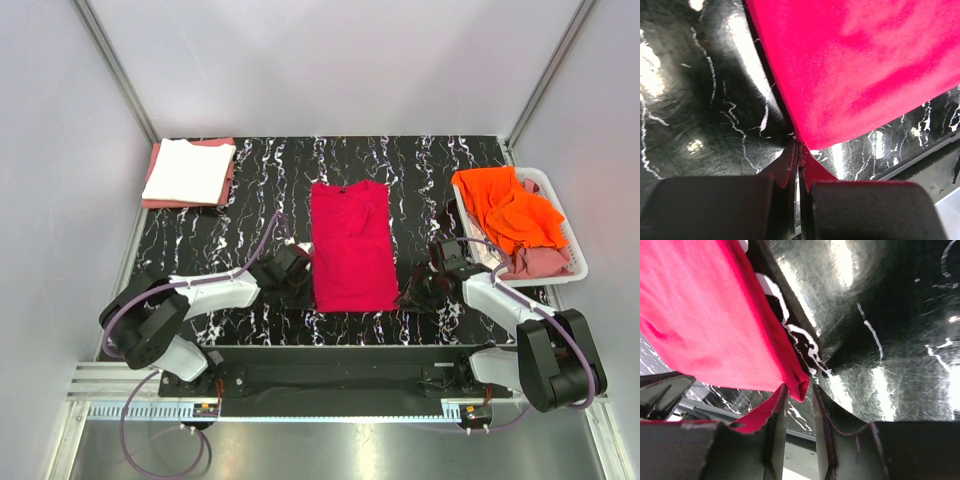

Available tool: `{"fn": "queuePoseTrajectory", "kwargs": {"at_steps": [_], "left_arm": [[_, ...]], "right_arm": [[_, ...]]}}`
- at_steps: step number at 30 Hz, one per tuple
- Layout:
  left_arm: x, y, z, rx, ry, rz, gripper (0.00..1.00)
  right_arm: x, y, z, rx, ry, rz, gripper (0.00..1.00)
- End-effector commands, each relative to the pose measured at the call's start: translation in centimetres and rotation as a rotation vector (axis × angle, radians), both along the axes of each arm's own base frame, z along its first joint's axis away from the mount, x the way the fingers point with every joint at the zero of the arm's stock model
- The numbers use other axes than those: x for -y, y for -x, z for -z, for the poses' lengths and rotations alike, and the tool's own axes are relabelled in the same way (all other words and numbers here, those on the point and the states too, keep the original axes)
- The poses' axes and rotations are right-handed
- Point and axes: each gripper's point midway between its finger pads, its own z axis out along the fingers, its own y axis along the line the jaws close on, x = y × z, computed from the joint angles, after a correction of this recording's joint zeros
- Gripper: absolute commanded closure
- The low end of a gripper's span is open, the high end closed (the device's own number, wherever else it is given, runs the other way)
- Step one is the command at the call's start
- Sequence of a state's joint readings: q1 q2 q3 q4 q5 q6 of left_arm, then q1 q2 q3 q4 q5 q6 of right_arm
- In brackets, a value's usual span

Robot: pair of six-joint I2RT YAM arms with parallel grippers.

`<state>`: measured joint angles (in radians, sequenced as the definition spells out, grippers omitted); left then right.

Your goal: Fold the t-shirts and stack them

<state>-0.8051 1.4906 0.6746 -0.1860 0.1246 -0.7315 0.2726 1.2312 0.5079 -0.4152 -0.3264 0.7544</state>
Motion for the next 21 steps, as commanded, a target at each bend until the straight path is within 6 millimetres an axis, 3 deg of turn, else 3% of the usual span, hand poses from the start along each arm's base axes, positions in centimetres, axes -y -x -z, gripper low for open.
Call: {"fn": "queuePoseTrajectory", "kwargs": {"at_steps": [1, 7, 9, 11, 16, 21], "left_arm": [[-2.3, 0.0, 0.9, 0.011, -0.113, -0.018, 1.0], [-2.7, 0.0, 1.0, 0.009, -0.119, -0.035, 1.0], [-2.8, 0.0, 0.9, 0.009, -0.12, -0.044, 0.98], [-3.0, 0.0, 0.8, 0.011, -0.126, -0.048, 0.95], [-3.7, -0.1, 0.2, 0.025, -0.145, -0.049, 0.9], [-3.3, 0.2, -1.3, 0.036, -0.098, -0.042, 0.59]], "right_arm": [[-0.9, 0.0, -0.5, 0.026, -0.024, -0.039, 0.69], [-1.4, 0.4, 0.8, -0.027, 0.006, -0.064, 0.88], [-1.6, 0.5, 1.0, -0.031, 0.008, -0.067, 0.9], [-1.6, 0.7, 0.9, -0.026, 0.007, -0.065, 0.89], [-1.7, 0.8, 0.7, -0.007, 0.014, -0.058, 0.73], [-1.9, 1.1, 1.0, -0.012, 0.017, -0.07, 0.68]]}}
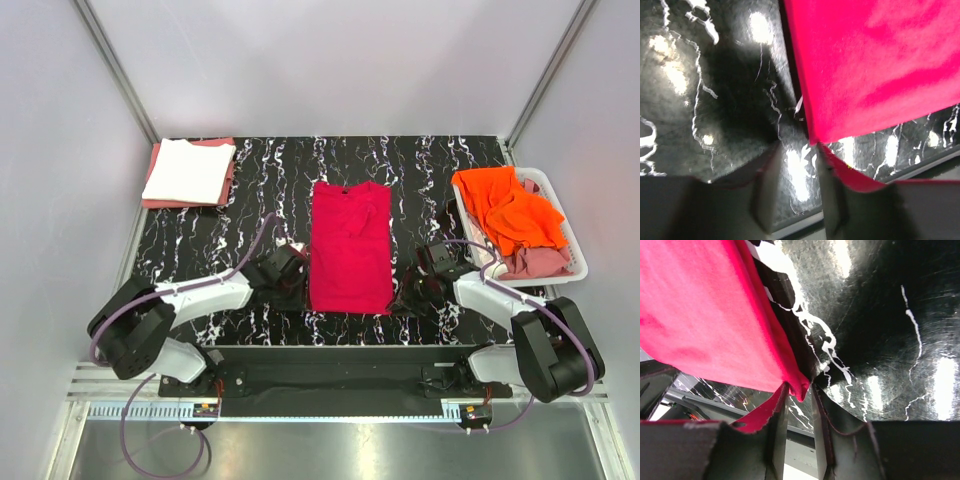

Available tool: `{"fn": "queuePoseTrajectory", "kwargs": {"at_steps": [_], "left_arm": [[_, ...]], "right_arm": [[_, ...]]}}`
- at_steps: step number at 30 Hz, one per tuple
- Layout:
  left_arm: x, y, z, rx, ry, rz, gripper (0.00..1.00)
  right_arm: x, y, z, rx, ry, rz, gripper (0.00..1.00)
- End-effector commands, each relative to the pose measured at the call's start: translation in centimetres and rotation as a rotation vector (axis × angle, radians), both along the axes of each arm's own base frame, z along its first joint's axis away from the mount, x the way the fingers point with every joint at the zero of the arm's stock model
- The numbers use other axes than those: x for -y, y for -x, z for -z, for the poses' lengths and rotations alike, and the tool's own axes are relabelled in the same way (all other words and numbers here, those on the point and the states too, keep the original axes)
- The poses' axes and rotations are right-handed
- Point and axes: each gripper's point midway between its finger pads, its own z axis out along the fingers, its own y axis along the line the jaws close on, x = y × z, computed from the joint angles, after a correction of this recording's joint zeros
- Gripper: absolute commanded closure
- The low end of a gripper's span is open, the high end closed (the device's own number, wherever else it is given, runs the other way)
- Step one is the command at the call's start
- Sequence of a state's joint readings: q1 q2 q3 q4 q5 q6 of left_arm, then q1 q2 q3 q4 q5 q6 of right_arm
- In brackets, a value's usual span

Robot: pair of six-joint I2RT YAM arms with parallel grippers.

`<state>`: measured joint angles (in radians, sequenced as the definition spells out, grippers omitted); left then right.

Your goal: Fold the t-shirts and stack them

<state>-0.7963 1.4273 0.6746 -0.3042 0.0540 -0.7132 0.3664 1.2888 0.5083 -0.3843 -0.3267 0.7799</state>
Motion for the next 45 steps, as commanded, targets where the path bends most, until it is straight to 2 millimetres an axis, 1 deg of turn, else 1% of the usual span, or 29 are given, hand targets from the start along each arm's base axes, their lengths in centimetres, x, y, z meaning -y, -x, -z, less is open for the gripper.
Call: {"fn": "queuePoseTrajectory", "kwargs": {"at_steps": [1, 3, 5, 10, 14, 15, 16, 17, 18, 20, 21, 23, 24, 26, 27, 28, 29, 30, 31, 32, 33, 34, 35, 36, 37, 38, 40, 43, 45], "left_arm": [[-0.6, 0.0, -1.2, 0.029, 0.008, -0.014, 0.57], [-0.1, 0.1, -1.6, 0.032, 0.049, -0.021, 0.52], [0.3, 0.0, -1.5, 0.031, 0.076, -0.027, 0.52], [1.0, 0.9, -0.1, -0.03, 0.103, -0.006, 0.52], [1.4, 0.9, 0.6, -0.038, 0.112, 0.0, 0.54], [1.4, 1.0, 0.9, -0.046, 0.11, 0.008, 0.56], [1.5, 1.0, 0.9, -0.045, 0.111, 0.013, 0.6], [1.6, 1.0, 0.9, -0.044, 0.113, 0.021, 0.74], [1.7, 1.0, 0.9, -0.048, 0.115, 0.027, 0.83], [1.7, 1.2, 0.8, -0.052, 0.117, 0.029, 1.0], [1.7, 1.1, 0.3, -0.042, 0.122, 0.027, 1.0], [1.1, 1.1, 0.0, -0.034, 0.101, 0.008, 1.0], [1.1, 1.0, -0.8, -0.013, 0.111, 0.002, 1.0], [0.8, 1.4, -1.3, -0.006, 0.109, -0.014, 1.0], [0.9, 1.5, -2.3, 0.014, 0.135, -0.014, 1.0], [0.8, 1.7, -2.6, 0.016, 0.141, -0.021, 1.0], [1.0, 2.0, -3.0, 0.02, 0.15, -0.023, 1.0], [1.3, 2.0, -4.1, 0.041, 0.173, -0.024, 1.0], [1.0, 2.4, -4.4, 0.038, 0.163, -0.023, 1.0], [1.4, 2.6, -5.3, 0.061, 0.165, -0.021, 1.0], [1.6, 2.8, -6.5, 0.084, 0.179, -0.018, 1.0], [1.2, 3.3, -6.9, 0.081, 0.159, -0.017, 1.0], [2.0, 3.8, -8.4, 0.092, 0.186, 0.001, 1.0], [1.7, 3.5, -9.3, 0.131, 0.18, -0.018, 1.0], [1.4, 3.9, -9.6, 0.127, 0.163, -0.02, 1.0], [1.9, 4.1, -10.7, 0.141, 0.178, -0.015, 1.0], [2.0, 4.5, -11.5, 0.147, 0.182, -0.006, 1.0], [2.8, 4.8, -13.0, 0.169, 0.192, 0.017, 1.0], [2.7, 4.2, -13.2, 0.192, 0.168, 0.009, 1.0]], "right_arm": [[-0.1, -0.1, 0.0, 0.03, 0.009, 0.005, 0.67], [-0.1, 0.2, 0.3, 0.027, 0.008, 0.008, 0.66], [-0.1, 0.3, 0.6, 0.024, 0.007, 0.017, 0.66], [-0.3, 0.4, 0.8, 0.027, 0.006, 0.014, 0.68], [-0.2, 0.6, 1.1, 0.022, 0.009, 0.019, 0.71], [-0.2, 0.6, 1.1, 0.023, 0.008, 0.02, 0.73], [-0.2, 0.7, 1.1, 0.024, 0.006, 0.02, 0.75], [-0.2, 0.7, 1.1, 0.025, 0.005, 0.02, 0.76], [-0.2, 0.7, 1.0, 0.026, 0.002, 0.022, 0.78], [-0.3, 0.9, 0.8, 0.029, -0.008, 0.019, 0.92], [-0.4, 1.1, 0.7, 0.027, -0.014, 0.018, 0.98], [-0.4, 1.3, 0.2, 0.041, -0.024, 0.019, 1.0], [-0.2, 1.4, 0.1, 0.038, -0.024, 0.026, 1.0], [-0.2, 1.4, -1.0, 0.068, -0.032, 0.031, 1.0], [0.2, 1.9, -1.2, 0.057, -0.013, 0.031, 1.0], [0.2, 1.6, -2.4, 0.097, -0.019, 0.022, 1.0], [0.4, 1.6, -3.0, 0.109, -0.013, 0.02, 1.0], [1.0, 2.4, -3.3, 0.091, 0.009, 0.023, 1.0], [1.1, 2.1, -4.7, 0.145, 0.007, 0.023, 1.0], [1.4, 2.3, -5.2, 0.153, 0.012, 0.027, 1.0], [1.8, 3.1, -5.4, 0.139, 0.023, 0.029, 1.0], [1.8, 3.2, -6.6, 0.178, 0.003, 0.031, 1.0], [1.8, 3.3, -7.4, 0.198, -0.009, 0.028, 1.0], [2.0, 4.0, -7.8, 0.188, -0.012, 0.026, 1.0], [1.9, 4.0, -9.0, 0.231, -0.035, 0.028, 1.0], [2.0, 4.2, -9.4, 0.248, -0.044, 0.021, 1.0], [2.0, 4.6, -10.6, 0.297, -0.069, 0.005, 0.97], [2.3, 4.5, -11.2, 0.325, -0.058, 0.004, 1.0], [2.3, 4.0, -10.9, 0.32, -0.034, -0.004, 1.0]]}}
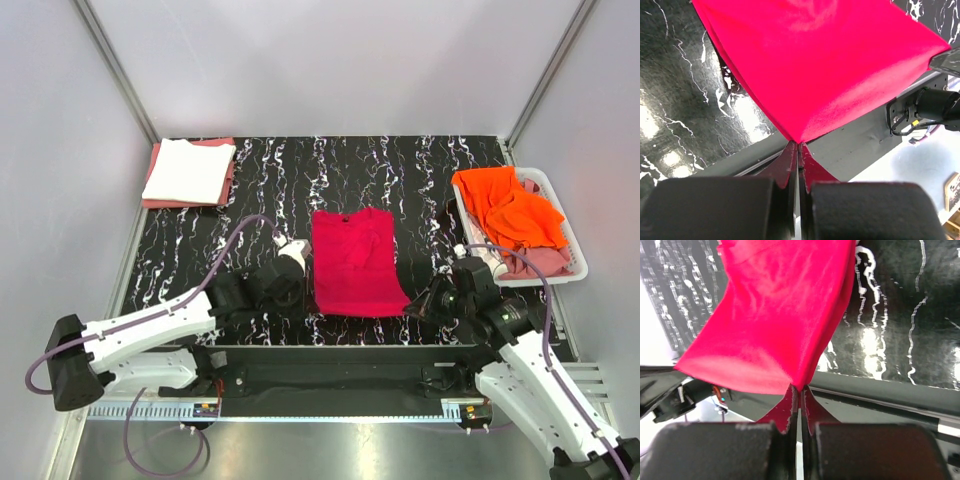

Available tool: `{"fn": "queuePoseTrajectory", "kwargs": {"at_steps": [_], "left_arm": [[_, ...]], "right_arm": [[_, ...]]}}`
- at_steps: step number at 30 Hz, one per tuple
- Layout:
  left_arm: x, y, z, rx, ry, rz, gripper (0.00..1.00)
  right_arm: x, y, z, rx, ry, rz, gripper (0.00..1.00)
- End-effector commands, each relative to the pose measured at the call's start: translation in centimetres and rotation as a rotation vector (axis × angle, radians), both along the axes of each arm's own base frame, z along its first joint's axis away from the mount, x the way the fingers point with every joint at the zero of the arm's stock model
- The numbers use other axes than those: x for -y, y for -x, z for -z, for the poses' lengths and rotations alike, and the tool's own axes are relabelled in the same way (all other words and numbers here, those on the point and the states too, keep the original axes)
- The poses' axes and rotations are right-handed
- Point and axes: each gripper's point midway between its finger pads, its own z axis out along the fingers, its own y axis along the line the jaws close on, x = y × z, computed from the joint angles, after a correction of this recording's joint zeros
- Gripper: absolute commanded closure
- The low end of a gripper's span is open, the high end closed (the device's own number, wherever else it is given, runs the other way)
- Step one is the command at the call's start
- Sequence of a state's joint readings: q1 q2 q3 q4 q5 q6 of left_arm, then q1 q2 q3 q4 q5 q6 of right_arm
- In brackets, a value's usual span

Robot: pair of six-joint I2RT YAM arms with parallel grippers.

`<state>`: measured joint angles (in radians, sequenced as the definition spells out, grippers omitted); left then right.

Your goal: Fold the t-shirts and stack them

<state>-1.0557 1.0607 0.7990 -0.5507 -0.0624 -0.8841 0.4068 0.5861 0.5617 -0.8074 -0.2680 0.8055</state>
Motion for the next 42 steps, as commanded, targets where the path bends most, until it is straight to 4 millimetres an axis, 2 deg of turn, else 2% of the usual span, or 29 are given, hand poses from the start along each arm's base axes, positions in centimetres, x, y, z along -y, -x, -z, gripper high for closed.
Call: {"fn": "queuePoseTrajectory", "kwargs": {"at_steps": [1, 5, 7, 9, 10, 12, 13, 14, 15, 16, 17, 18, 19, 20, 21, 22, 24, 25, 26, 27, 31, 33, 34, 38, 39, 40, 42], "left_arm": [[-0.5, -1.6, -2.2, 0.073, -0.037, -0.049, 1.0], [-1.1, -4.6, -3.7, 0.136, -0.106, -0.086, 1.0], [-1.4, -6.4, -4.8, 0.162, -0.107, -0.107, 1.0], [-1.3, -7.8, -4.7, 0.157, -0.127, -0.104, 1.0], [-1.8, -9.3, -5.6, 0.18, -0.131, -0.121, 1.0], [-1.8, -10.9, -5.1, 0.164, -0.153, -0.116, 1.0], [-2.2, -12.6, -6.1, 0.192, -0.157, -0.133, 1.0], [-2.2, -13.6, -5.6, 0.185, -0.178, -0.139, 1.0], [-2.2, -14.4, -5.8, 0.187, -0.178, -0.143, 1.0], [-2.5, -16.0, -6.8, 0.209, -0.168, -0.157, 1.0], [-2.1, -16.8, -6.1, 0.191, -0.178, -0.147, 1.0], [-2.0, -17.7, -6.2, 0.197, -0.177, -0.145, 1.0], [-2.0, -19.3, -7.2, 0.225, -0.166, -0.155, 1.0], [-1.6, -20.3, -6.3, 0.204, -0.178, -0.143, 1.0], [-1.4, -21.2, -6.2, 0.208, -0.178, -0.133, 1.0], [-1.1, -22.9, -6.3, 0.223, -0.186, -0.131, 1.0], [-0.7, -24.6, -6.3, 0.226, -0.183, -0.13, 1.0], [-0.8, -26.1, -7.3, 0.245, -0.165, -0.144, 1.0], [-0.5, -27.2, -5.8, 0.217, -0.178, -0.14, 1.0], [-0.6, -28.1, -5.5, 0.216, -0.179, -0.148, 1.0], [0.5, -32.3, -4.6, 0.232, -0.13, -0.096, 1.0], [1.2, -33.7, -4.5, 0.254, -0.096, -0.082, 1.0], [1.2, -34.8, -3.7, 0.243, -0.083, -0.088, 1.0], [1.7, -37.3, -2.3, 0.218, -0.043, -0.083, 1.0], [1.9, -38.0, -2.7, 0.238, -0.033, -0.082, 1.0], [1.9, -38.7, -1.2, 0.226, -0.046, -0.083, 1.0], [2.4, -39.7, -1.4, 0.245, -0.029, -0.078, 0.94]], "right_arm": [[0.5, -0.7, -0.6, 0.01, 0.06, -0.005, 1.0], [0.2, -3.5, -2.2, 0.048, 0.1, 0.005, 1.0], [0.1, -5.6, -3.7, 0.08, 0.142, 0.01, 1.0], [0.1, -7.2, -4.5, 0.108, 0.175, 0.009, 1.0], [-0.2, -8.5, -5.3, 0.122, 0.192, 0.0, 1.0], [-0.8, -10.0, -5.9, 0.142, 0.192, -0.015, 1.0], [-1.1, -11.2, -6.0, 0.141, 0.201, -0.031, 1.0], [-1.4, -12.1, -6.3, 0.156, 0.196, -0.039, 1.0], [-1.6, -13.1, -5.5, 0.136, 0.208, -0.054, 1.0], [-1.8, -14.1, -6.0, 0.149, 0.204, -0.053, 1.0], [-1.4, -15.1, -5.9, 0.148, 0.201, -0.041, 1.0], [-1.7, -16.3, -4.9, 0.126, 0.198, -0.062, 1.0], [-1.9, -17.6, -5.7, 0.145, 0.193, -0.061, 1.0], [-1.5, -18.7, -5.7, 0.14, 0.195, -0.052, 1.0], [-1.7, -19.6, -4.5, 0.111, 0.205, -0.075, 1.0], [-1.7, -21.0, -5.4, 0.133, 0.204, -0.073, 1.0], [-1.4, -23.2, -4.9, 0.125, 0.215, -0.067, 1.0], [-1.2, -23.9, -4.6, 0.117, 0.216, -0.065, 1.0], [-1.0, -24.6, -4.3, 0.11, 0.216, -0.06, 1.0], [-0.8, -25.9, -3.8, 0.098, 0.213, -0.056, 1.0], [-0.1, -28.0, -2.3, 0.06, 0.216, -0.026, 1.0], [0.2, -28.8, -1.4, 0.045, 0.223, -0.019, 1.0], [0.4, -29.2, -1.0, 0.038, 0.224, -0.013, 1.0], [0.9, -31.2, 1.0, 0.018, 0.241, -0.015, 1.0], [1.2, -31.9, 1.9, 0.008, 0.254, -0.011, 1.0], [1.4, -32.3, 2.4, 0.0, 0.261, -0.007, 0.99], [1.7, -33.4, 3.6, -0.014, 0.265, -0.001, 0.99]]}}
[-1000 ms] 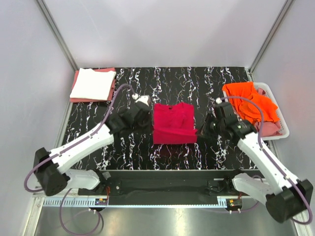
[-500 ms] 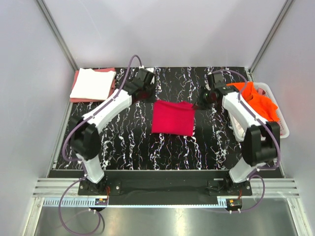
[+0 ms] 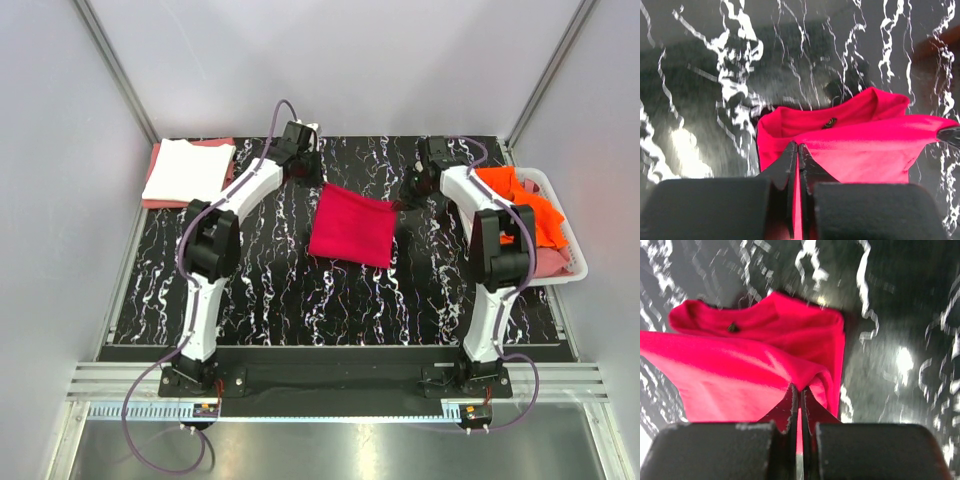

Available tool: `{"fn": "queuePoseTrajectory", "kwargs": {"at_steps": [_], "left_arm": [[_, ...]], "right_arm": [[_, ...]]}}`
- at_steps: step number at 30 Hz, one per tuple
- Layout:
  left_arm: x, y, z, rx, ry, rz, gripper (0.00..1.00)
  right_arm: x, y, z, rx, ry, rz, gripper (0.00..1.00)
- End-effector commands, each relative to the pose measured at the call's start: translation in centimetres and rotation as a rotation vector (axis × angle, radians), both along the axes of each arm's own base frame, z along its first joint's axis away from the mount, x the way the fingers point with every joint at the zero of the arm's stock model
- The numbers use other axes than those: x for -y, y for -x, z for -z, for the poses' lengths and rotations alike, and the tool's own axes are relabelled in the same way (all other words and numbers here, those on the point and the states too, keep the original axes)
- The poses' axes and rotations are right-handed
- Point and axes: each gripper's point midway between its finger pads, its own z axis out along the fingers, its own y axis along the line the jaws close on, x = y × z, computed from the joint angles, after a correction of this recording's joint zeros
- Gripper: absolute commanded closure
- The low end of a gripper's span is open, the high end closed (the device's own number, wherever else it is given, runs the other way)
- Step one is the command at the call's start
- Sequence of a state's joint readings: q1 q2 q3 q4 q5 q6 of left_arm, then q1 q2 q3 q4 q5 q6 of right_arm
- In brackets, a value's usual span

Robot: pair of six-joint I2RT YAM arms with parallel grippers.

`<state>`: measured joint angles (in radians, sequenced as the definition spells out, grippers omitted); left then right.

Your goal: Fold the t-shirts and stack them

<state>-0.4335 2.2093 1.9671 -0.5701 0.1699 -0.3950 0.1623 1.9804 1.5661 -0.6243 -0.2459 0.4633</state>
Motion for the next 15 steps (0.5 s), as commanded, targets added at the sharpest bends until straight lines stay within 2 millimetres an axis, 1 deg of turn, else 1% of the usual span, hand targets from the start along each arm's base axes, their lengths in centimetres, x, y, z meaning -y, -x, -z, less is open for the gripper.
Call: {"fn": "queuePoseTrajectory", "kwargs": {"at_steps": [1, 3, 4, 5, 6, 7, 8, 9, 10, 11, 12, 13, 14, 15], "left_arm": [[1.2, -3.2, -1.7, 0.098, 0.068, 0.045, 0.91], [1.6, -3.7, -1.4, 0.098, 0.078, 0.061, 0.87], [1.5, -4.3, -0.9, 0.103, 0.073, 0.059, 0.83], [1.4, -4.5, -0.7, 0.104, 0.069, 0.056, 0.7], [1.2, -4.8, -0.6, 0.106, 0.065, 0.048, 0.65], [0.3, -5.1, -0.6, 0.107, 0.056, 0.025, 0.62], [-0.1, -5.2, -0.8, 0.11, 0.053, 0.014, 0.59], [-0.6, -4.9, -0.4, 0.097, 0.043, 0.005, 0.57], [-1.1, -4.7, -1.8, 0.117, 0.044, -0.004, 0.57], [-1.5, -4.3, -2.3, 0.122, 0.037, -0.011, 0.56], [-1.9, -3.3, -1.5, 0.089, 0.028, -0.019, 0.56], [-2.1, -2.4, -3.6, 0.107, 0.049, -0.025, 0.56], [-2.3, -1.4, -3.8, 0.088, 0.058, -0.034, 0.56], [-2.6, 0.5, -2.1, 0.02, 0.065, -0.046, 0.56]], "right_arm": [[1.2, -2.9, 0.6, 0.031, 0.026, 0.012, 0.99], [1.6, -3.5, 1.3, 0.014, 0.014, 0.035, 0.98], [1.6, -3.7, 1.4, 0.013, 0.009, 0.037, 0.93], [1.6, -4.0, 1.5, 0.013, 0.009, 0.036, 0.87], [1.6, -4.5, 1.3, 0.026, 0.009, 0.035, 0.79], [1.7, -4.7, 1.3, 0.027, 0.01, 0.034, 0.76], [1.4, -4.8, 1.1, 0.031, 0.0, 0.022, 0.75], [1.4, -5.0, 0.4, 0.045, -0.005, 0.019, 0.75], [1.3, -4.9, -0.1, 0.051, -0.008, 0.019, 0.74], [1.4, -4.7, -0.6, 0.057, -0.009, 0.026, 0.7], [1.4, -4.2, -1.6, 0.064, -0.018, 0.039, 0.69], [1.4, -3.8, -2.2, 0.069, -0.023, 0.045, 0.68], [1.3, -2.9, -3.2, 0.075, -0.038, 0.05, 0.66], [1.2, -2.5, -3.6, 0.077, -0.046, 0.05, 0.66]]}}
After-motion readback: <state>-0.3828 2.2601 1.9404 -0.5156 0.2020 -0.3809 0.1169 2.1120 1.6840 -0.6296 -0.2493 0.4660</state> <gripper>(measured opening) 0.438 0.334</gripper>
